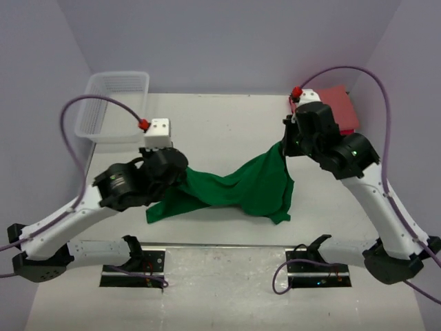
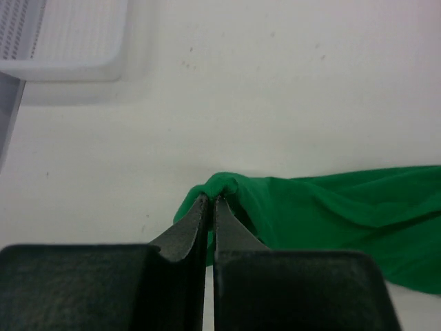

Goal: Fold and stack the t-shirts
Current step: Flatten out the tshirt

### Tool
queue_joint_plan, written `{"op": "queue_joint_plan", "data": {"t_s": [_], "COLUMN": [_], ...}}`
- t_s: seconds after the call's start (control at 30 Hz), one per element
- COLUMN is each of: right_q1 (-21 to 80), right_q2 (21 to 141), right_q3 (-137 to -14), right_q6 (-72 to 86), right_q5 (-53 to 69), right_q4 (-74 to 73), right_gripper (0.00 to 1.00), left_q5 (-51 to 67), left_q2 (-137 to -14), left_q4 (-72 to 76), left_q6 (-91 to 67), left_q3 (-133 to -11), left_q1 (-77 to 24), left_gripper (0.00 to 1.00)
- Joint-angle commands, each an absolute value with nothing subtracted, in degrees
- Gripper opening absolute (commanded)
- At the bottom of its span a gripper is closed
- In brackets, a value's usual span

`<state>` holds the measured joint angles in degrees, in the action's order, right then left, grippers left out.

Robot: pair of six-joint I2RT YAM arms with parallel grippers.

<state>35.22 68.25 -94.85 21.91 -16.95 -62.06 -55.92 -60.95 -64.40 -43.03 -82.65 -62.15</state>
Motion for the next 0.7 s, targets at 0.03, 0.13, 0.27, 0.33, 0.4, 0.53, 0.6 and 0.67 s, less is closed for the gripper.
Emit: {"op": "queue_joint_plan", "data": {"t_s": [0.03,0.13,0.27,0.33,0.4,0.53,0.6,0.67], "right_q1": [35.2,34.7,32.2,30.5,27.6,25.0,25.0,25.0], "right_q2": [72.1,75.7,79.1,80.8,84.1,92.2,95.5,96.4], "right_q3": [-91.8,-89.3,-86.9,-87.0,-88.5,-93.6,-96.1,-96.6], "right_q6": [24.9,25.8,26.2,25.7,24.6,22.5,22.3,22.1], "right_q5": [-18.8,-19.0,-17.1,-16.0,-14.0,-10.3,-9.0,-7.3], "right_q4": [-57.5,-56.8,-53.8,-52.5,-51.3,-51.3,-51.9,-51.2], "right_gripper": [0.0,0.0,0.0,0.0,0.0,0.0,0.0,0.0], "left_q5": [-45.9,-39.3,-33.2,-32.1,-30.8,-30.1,-30.3,-28.8], "left_q2": [-60.8,-62.6,-63.6,-64.2,-65.6,-67.1,-66.7,-65.8], "left_q4": [-46.8,-43.1,-39.6,-38.1,-37.5,-37.4,-37.1,-36.3], "left_q6": [-39.2,-36.4,-31.7,-30.1,-28.4,-27.2,-26.6,-25.1], "left_q3": [-67.6,-63.5,-61.7,-61.7,-62.3,-63.1,-62.8,-62.1], "left_q1": [-53.4,-43.7,-33.8,-28.8,-24.4,-19.1,-15.6,-11.7], "left_gripper": [0.0,0.0,0.0,0.0,0.0,0.0,0.0,0.0]}}
